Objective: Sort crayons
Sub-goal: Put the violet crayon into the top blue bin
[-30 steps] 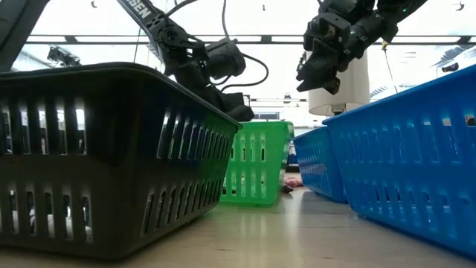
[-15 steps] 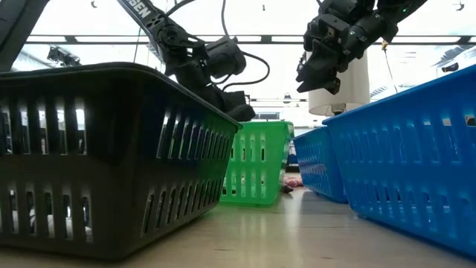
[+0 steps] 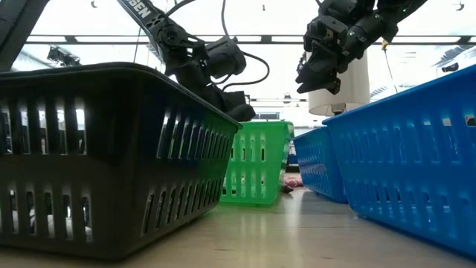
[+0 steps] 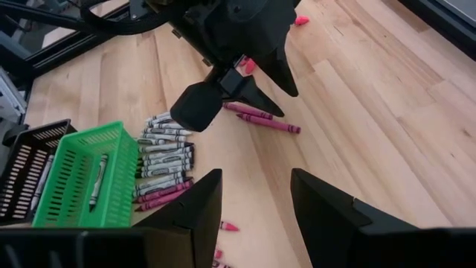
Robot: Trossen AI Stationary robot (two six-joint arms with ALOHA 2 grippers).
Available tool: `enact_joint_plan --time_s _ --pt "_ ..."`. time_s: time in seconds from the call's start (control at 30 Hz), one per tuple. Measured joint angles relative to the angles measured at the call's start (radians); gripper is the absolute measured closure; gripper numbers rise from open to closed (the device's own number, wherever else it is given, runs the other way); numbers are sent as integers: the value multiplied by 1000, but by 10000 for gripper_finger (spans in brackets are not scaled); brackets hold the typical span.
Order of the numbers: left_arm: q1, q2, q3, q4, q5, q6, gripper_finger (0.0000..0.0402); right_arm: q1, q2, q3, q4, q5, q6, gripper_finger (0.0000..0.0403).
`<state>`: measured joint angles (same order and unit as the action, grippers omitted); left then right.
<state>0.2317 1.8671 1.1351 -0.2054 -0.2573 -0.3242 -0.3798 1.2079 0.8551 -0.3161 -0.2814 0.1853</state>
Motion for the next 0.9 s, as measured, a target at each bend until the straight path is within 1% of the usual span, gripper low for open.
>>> enact_joint_plan --time_s 0.3,0.47,0.6,0.63,0.9 --pt "8 0 0 22 0 133 248 0 0 0 0 -17 25 234" --pt "8 -2 -11 44 1 127 248 12 0 0 0 -15 40 234" --pt "14 -2 -51 101 96 83 249 29 0 0 0 -7 41 234" --pt "14 -2 -56 109 103 74 251 33 0 0 0 -5 41 234" --pt "24 -2 -65 114 104 74 259 63 0 0 -1 9 42 234"
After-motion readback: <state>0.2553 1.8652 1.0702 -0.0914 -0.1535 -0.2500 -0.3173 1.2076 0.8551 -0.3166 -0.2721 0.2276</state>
